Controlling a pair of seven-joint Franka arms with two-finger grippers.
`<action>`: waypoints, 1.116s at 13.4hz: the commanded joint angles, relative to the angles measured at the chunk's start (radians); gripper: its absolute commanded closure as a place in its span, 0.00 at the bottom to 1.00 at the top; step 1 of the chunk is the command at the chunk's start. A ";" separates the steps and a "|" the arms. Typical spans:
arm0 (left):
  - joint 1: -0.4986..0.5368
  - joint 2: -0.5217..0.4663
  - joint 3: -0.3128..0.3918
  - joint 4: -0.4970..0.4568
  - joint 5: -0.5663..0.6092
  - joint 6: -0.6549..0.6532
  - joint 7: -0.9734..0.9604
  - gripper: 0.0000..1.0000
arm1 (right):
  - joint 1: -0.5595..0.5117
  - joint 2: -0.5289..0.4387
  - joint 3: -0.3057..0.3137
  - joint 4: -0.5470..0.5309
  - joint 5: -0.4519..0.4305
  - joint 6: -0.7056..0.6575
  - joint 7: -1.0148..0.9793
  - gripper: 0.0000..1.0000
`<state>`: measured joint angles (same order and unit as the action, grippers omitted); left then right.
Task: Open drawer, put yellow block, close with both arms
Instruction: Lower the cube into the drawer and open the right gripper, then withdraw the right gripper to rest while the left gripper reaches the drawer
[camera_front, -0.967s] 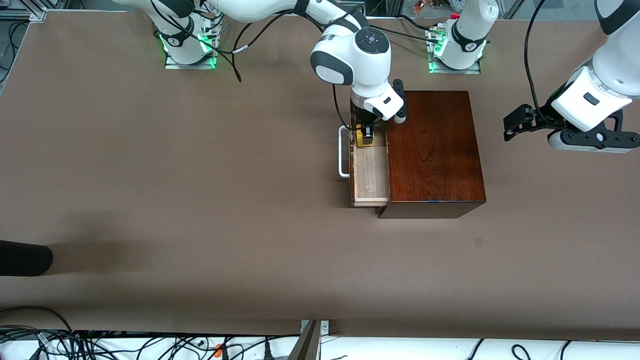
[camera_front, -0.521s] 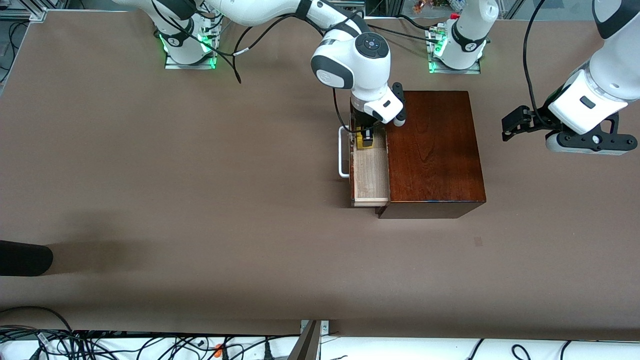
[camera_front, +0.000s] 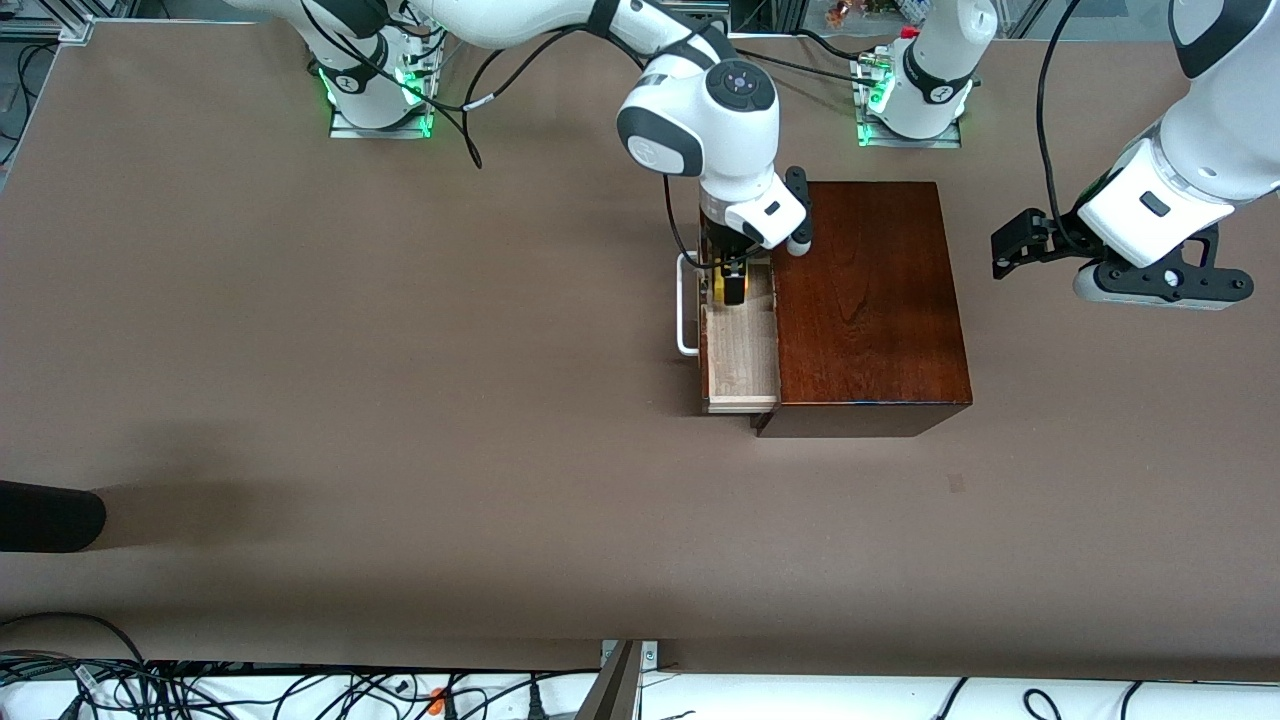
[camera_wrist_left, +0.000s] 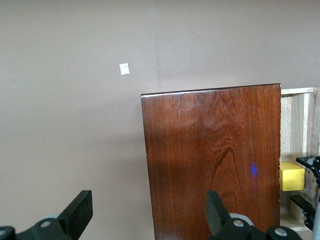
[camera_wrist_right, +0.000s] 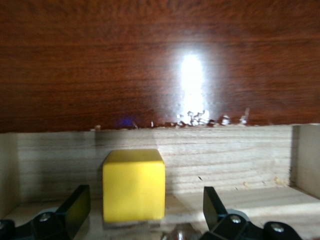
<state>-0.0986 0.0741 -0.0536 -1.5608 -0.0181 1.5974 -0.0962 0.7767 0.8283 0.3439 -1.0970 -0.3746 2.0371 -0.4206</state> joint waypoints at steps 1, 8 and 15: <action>-0.007 0.006 0.003 0.025 0.012 -0.017 0.004 0.00 | 0.003 -0.084 0.007 0.016 -0.003 -0.093 0.020 0.00; -0.010 0.004 -0.006 0.033 0.010 -0.019 0.016 0.00 | -0.200 -0.244 -0.006 0.019 0.172 -0.277 0.016 0.00; -0.006 0.003 -0.022 0.039 0.013 -0.042 0.015 0.00 | -0.398 -0.394 -0.094 0.008 0.213 -0.492 0.028 0.00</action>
<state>-0.1044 0.0739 -0.0726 -1.5490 -0.0181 1.5877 -0.0952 0.3972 0.4991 0.2879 -1.0568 -0.1956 1.5939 -0.4077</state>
